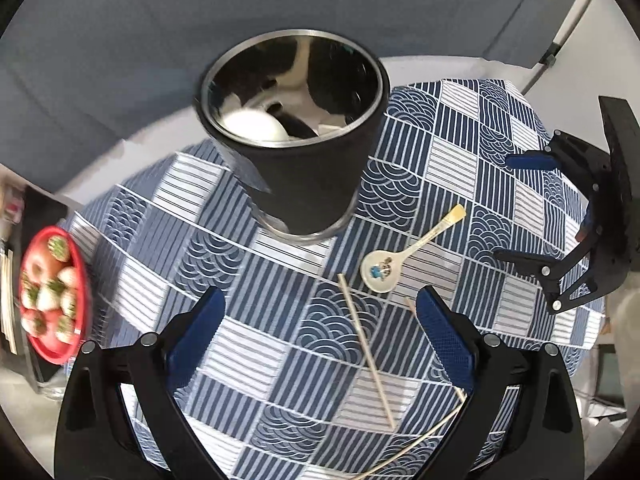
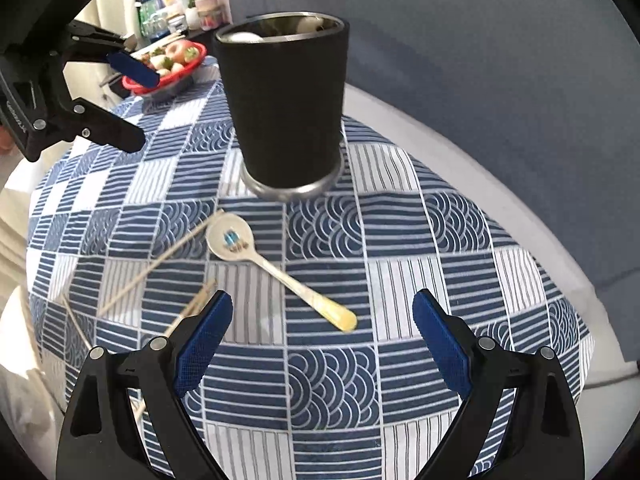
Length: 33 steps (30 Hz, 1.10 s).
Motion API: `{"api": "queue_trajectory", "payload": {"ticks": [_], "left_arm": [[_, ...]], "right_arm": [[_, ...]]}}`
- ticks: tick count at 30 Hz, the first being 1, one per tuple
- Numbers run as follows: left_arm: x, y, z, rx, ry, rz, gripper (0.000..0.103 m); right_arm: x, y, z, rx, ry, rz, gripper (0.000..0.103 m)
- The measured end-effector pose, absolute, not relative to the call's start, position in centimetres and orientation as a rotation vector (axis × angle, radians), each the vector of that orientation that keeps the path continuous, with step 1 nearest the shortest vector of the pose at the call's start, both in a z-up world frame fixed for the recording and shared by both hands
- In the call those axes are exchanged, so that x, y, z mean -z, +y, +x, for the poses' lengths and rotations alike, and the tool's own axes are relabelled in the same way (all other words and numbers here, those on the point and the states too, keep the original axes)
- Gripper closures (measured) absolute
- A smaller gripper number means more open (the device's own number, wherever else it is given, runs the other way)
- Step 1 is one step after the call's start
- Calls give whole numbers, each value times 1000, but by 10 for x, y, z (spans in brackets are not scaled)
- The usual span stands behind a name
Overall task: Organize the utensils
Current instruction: 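Move both grippers down toward the small white spoon with yellow handle, then close the left gripper on the spoon bowl while the right gripper grips the yellow handle end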
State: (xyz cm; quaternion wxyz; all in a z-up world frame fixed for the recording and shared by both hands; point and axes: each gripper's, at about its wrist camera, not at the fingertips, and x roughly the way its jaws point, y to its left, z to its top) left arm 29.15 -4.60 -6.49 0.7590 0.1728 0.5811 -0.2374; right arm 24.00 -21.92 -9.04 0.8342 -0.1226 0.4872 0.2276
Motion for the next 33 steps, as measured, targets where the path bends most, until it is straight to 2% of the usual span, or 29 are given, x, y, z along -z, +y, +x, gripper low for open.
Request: {"api": "queue_trajectory", "payload": {"ticks": [5,11,19,26,28,33], "left_arm": [[89,-54,293,520,1321,326,9],[118,-65,295,528,1375,298,14],[138,-71,299,559,1427,261,28],[153,-79,297,585,1456,271,30],[157,-80,297,582,1462,278,41],[165,-83,299,593,1485,286,55]], "right_arm": [[104,-228,239,-481,1063,-222,16],[121,-228,242,-492,1106,-239,16],[135,-229,247,-505,1110,-234,16],[146,-222,255,-543,1123,-248,16],[148,-220,257,-548,1124,-260,16],[153,-213,261,-551,1128,-306,17]]}}
